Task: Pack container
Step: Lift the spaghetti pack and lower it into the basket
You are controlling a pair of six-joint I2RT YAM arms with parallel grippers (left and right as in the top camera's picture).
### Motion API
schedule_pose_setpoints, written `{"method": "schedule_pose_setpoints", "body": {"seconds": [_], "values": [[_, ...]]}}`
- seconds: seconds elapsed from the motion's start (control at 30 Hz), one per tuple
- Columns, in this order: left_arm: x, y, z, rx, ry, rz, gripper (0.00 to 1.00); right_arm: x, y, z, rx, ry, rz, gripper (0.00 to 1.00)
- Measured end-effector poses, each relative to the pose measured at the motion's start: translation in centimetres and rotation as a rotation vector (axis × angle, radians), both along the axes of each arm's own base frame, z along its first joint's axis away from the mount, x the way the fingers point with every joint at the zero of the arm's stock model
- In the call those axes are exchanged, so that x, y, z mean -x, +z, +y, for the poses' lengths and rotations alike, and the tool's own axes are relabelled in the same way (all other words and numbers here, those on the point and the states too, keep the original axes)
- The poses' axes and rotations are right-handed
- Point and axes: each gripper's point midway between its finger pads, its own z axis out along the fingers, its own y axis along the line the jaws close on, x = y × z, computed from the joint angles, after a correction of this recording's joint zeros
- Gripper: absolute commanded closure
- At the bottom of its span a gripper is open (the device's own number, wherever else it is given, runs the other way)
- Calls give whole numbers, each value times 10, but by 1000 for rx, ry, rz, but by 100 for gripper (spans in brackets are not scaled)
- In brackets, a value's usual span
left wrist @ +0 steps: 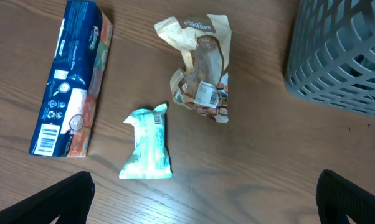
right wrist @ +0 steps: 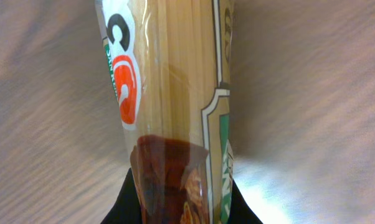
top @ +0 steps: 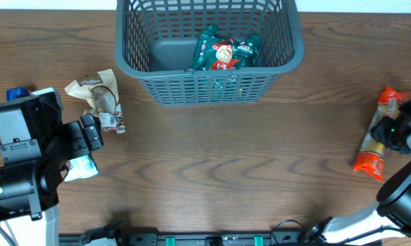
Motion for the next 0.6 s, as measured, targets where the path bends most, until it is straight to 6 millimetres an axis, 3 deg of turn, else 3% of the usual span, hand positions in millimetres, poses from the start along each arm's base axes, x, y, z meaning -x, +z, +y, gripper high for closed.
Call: {"method": "schedule_pose_setpoints", "body": {"seconds": [0.1,0.2,0.37,0.4,0.5,0.57,0.6], "values": [[0,0,0,0,0,0,1,-14,18,30,-27,77,10,99],[0,0,0,0,0,0,1,-50,71,54,26,181,-62,99],[0,0,0,0,0,2,1,-116,224,95,220,356,-341,99],[1,-1,0,1,0,4,1,-124,260,110,261,401,-410,99],[1,-1,0,2,0,7,1,-134,343,161,364,558,-578,99],[1,-1,0,2,0,7,1,-134,375,197,409,679,-652,99],[1,-1,0,1,-1,7,1,-132,389,224,436,771,-692,99]]}}
